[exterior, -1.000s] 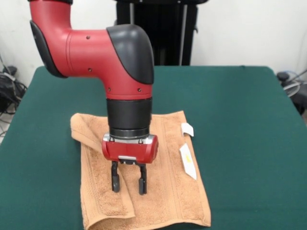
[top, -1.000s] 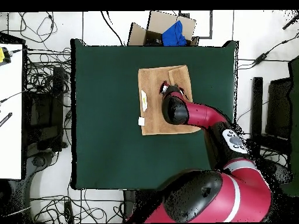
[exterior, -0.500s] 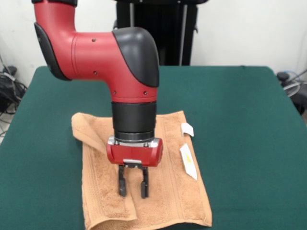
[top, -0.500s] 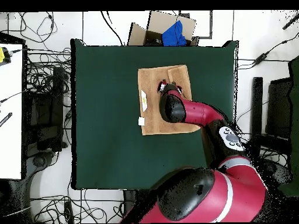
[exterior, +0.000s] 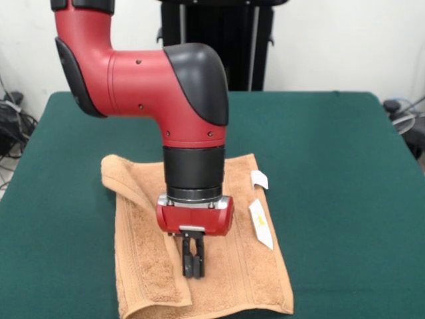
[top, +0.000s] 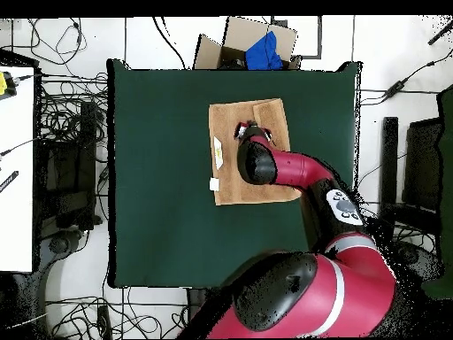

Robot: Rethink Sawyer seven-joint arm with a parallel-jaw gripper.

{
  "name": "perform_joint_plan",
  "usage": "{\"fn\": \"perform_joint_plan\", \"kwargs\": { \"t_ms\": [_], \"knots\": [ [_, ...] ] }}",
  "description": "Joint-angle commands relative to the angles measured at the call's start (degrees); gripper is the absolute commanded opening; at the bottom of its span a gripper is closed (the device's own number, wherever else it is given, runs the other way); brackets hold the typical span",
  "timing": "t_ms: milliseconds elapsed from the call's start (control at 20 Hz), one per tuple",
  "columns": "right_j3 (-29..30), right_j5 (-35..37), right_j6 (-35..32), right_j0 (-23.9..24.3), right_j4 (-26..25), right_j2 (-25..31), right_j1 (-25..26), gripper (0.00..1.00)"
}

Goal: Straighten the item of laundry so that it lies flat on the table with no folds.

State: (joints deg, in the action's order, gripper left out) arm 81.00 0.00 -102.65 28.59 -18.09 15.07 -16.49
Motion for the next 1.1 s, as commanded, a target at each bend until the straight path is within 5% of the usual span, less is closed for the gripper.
{"fn": "perform_joint_plan", "kwargs": {
  "t_ms": [50,500,550,1100],
  "knots": [
    [-1.3,7.9,-0.7,-2.1,-2.1,-0.5,2.7,0.00],
    [-1.4,8.2,-0.4,-1.9,-2.8,-0.5,2.4,0.00],
    [-1.5,7.9,-0.3,-1.8,-2.9,-0.4,2.4,1.00],
    [-0.2,5.9,-1.6,-3.0,-3.4,-2.7,0.6,1.00]
  ]
}}
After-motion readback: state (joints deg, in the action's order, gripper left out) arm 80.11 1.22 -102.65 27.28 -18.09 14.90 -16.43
